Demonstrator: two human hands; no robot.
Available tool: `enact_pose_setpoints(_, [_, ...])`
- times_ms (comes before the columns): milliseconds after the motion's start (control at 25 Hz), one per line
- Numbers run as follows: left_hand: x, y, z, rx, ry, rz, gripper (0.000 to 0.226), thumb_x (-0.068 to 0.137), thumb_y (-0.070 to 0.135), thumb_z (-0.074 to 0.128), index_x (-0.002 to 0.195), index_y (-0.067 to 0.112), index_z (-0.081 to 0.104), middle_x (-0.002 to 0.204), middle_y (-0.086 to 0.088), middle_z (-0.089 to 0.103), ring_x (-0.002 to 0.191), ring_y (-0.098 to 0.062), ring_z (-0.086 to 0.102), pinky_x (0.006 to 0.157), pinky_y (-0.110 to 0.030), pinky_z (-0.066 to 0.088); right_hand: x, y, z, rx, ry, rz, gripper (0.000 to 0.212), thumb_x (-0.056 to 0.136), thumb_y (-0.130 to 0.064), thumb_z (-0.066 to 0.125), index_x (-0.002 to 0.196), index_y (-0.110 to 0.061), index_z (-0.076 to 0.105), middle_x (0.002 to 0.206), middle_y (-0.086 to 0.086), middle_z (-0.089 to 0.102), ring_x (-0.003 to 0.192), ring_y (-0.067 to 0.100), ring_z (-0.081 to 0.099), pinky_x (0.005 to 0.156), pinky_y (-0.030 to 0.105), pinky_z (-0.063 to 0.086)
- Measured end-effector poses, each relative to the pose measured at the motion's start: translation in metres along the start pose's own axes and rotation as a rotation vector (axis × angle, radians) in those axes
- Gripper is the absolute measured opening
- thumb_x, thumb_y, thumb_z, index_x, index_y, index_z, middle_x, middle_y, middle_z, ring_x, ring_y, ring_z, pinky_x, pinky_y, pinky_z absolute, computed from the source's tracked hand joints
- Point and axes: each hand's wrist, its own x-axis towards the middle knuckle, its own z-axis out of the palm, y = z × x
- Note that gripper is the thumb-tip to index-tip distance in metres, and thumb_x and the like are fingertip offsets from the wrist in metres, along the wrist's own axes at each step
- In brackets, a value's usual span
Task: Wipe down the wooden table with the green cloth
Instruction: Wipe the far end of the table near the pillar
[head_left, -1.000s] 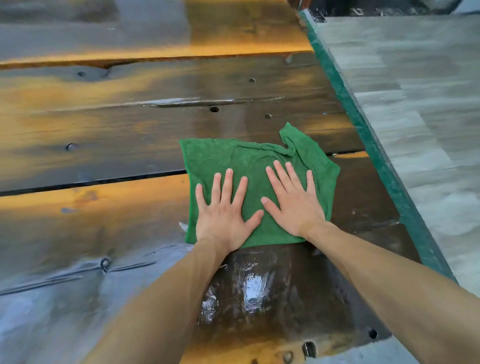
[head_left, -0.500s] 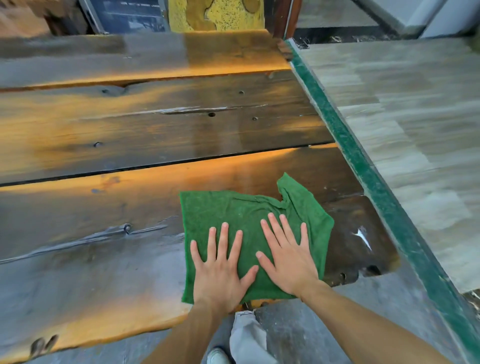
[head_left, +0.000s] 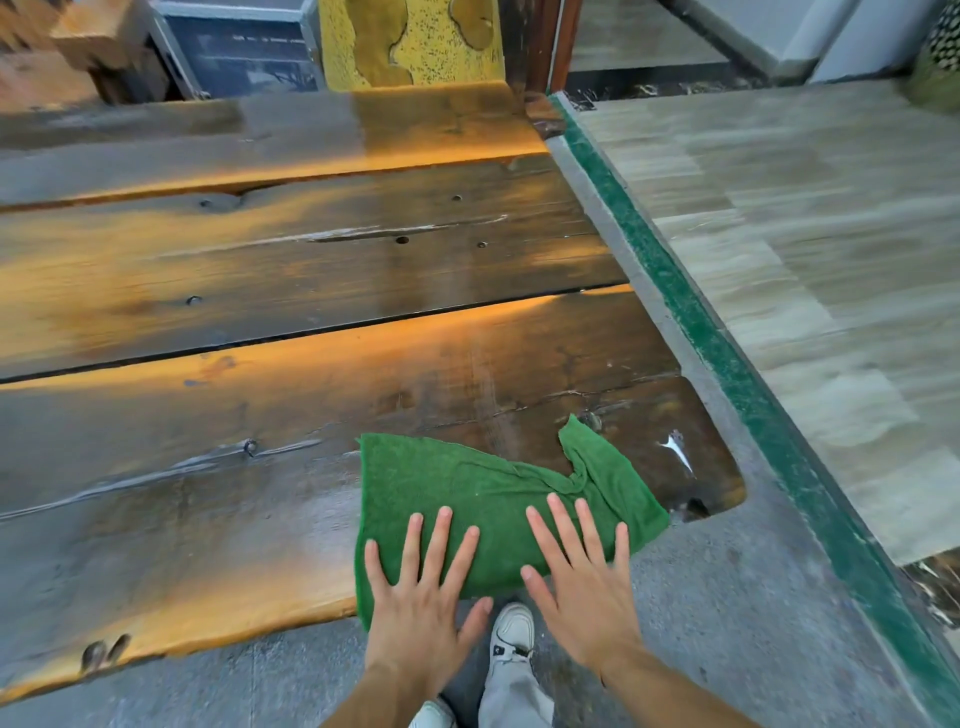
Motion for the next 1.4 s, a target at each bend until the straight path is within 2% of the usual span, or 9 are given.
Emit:
enact_pose_setpoints(200, [0.012, 0.005, -0.004, -0.010, -0.037, 0.019, 0.079, 0.089, 0.074, 0.041, 0.154, 0.030, 0.041, 0.166, -0.008, 0.028, 0.147, -0.042, 0.032, 0.100, -0.086, 0.020, 0.009, -0.006, -0.004, 0.073, -0.025, 0.169, 0.061, 0.100, -0.065, 0.014, 0.156, -0.047, -0.003, 0.166, -0.014, 0.003, 0.153, 0.018, -0.012, 0.116, 0.061, -0.005])
enact_pose_setpoints(320, [0.029, 0.010, -0.008, -0.013, -0.020, 0.032, 0.078, 0.087, 0.074, 0.043, 0.153, 0.031, 0.043, 0.165, -0.007, 0.030, 0.147, -0.042, 0.033, 0.099, -0.086, 0.021, 0.021, -0.006, -0.009, 0.131, -0.073, 0.268, 0.061, 0.091, -0.068, -0.004, 0.146, -0.055, -0.026, 0.160, -0.021, -0.022, 0.146, 0.016, -0.033, 0.113, 0.063, -0.019])
enact_pose_setpoints(400, [0.043, 0.010, -0.010, -0.032, -0.023, 0.045, 0.078, 0.087, 0.074, 0.044, 0.152, 0.032, 0.044, 0.165, -0.007, 0.030, 0.147, -0.041, 0.034, 0.099, -0.087, 0.022, 0.031, -0.007, -0.015, 0.168, -0.077, 0.323, 0.062, 0.085, -0.068, -0.011, 0.142, -0.057, -0.032, 0.154, -0.024, -0.032, 0.144, 0.017, -0.038, 0.112, 0.065, -0.021])
enact_pose_setpoints(640, [0.089, 0.019, -0.018, -0.042, 0.012, 0.072, 0.076, 0.089, 0.076, 0.041, 0.152, 0.034, 0.044, 0.165, -0.006, 0.031, 0.148, -0.040, 0.033, 0.100, -0.086, 0.019, 0.067, 0.019, -0.034, 0.155, -0.117, 0.333, 0.059, 0.090, -0.068, -0.002, 0.140, -0.059, -0.033, 0.153, -0.026, -0.033, 0.148, 0.017, -0.029, 0.110, 0.072, -0.015])
enact_pose_setpoints(920, [0.149, 0.026, -0.032, -0.052, 0.014, 0.080, 0.081, 0.085, 0.082, 0.042, 0.152, 0.037, 0.044, 0.164, -0.005, 0.033, 0.148, -0.041, 0.032, 0.101, -0.086, 0.016, 0.116, 0.054, -0.042, 0.097, -0.056, 0.318, 0.067, 0.089, -0.071, 0.008, 0.143, -0.057, -0.030, 0.157, -0.024, -0.027, 0.150, 0.019, -0.022, 0.110, 0.073, -0.011])
enact_pose_setpoints(1040, [0.176, 0.030, -0.039, -0.044, 0.005, 0.057, 0.081, 0.086, 0.082, 0.039, 0.153, 0.037, 0.041, 0.164, -0.005, 0.031, 0.148, -0.040, 0.032, 0.103, -0.085, 0.016, 0.147, 0.076, -0.045, 0.068, 0.021, 0.239, 0.071, 0.091, -0.070, 0.022, 0.153, -0.054, -0.008, 0.165, -0.018, -0.001, 0.154, 0.022, -0.001, 0.109, 0.077, -0.002])
enact_pose_setpoints(1160, [0.208, 0.036, -0.047, -0.050, -0.005, -0.007, 0.080, 0.087, 0.082, 0.037, 0.154, 0.038, 0.039, 0.165, -0.004, 0.030, 0.149, -0.039, 0.030, 0.105, -0.084, 0.015, 0.194, 0.099, -0.055, 0.013, 0.019, 0.123, 0.070, 0.091, -0.068, 0.033, 0.156, -0.049, 0.015, 0.163, -0.014, 0.022, 0.152, 0.025, 0.019, 0.109, 0.078, 0.008])
enact_pose_setpoints(1280, [0.248, 0.043, -0.057, -0.069, -0.021, -0.087, 0.079, 0.088, 0.081, 0.035, 0.155, 0.038, 0.037, 0.165, -0.003, 0.029, 0.150, -0.038, 0.028, 0.106, -0.083, 0.016, 0.244, 0.118, -0.069, -0.005, 0.034, 0.036, 0.068, 0.092, -0.068, 0.031, 0.156, -0.049, 0.016, 0.163, -0.014, 0.022, 0.152, 0.023, 0.017, 0.110, 0.076, 0.006])
enact_pose_setpoints(1400, [0.293, 0.043, -0.065, -0.059, -0.023, -0.140, 0.078, 0.090, 0.080, 0.030, 0.156, 0.038, 0.034, 0.166, -0.003, 0.027, 0.151, -0.037, 0.027, 0.106, -0.082, 0.018, 0.292, 0.132, -0.082, 0.010, 0.047, -0.008, 0.067, 0.093, -0.068, 0.025, 0.156, -0.050, 0.008, 0.164, -0.016, 0.012, 0.154, 0.022, 0.008, 0.112, 0.074, -0.002])
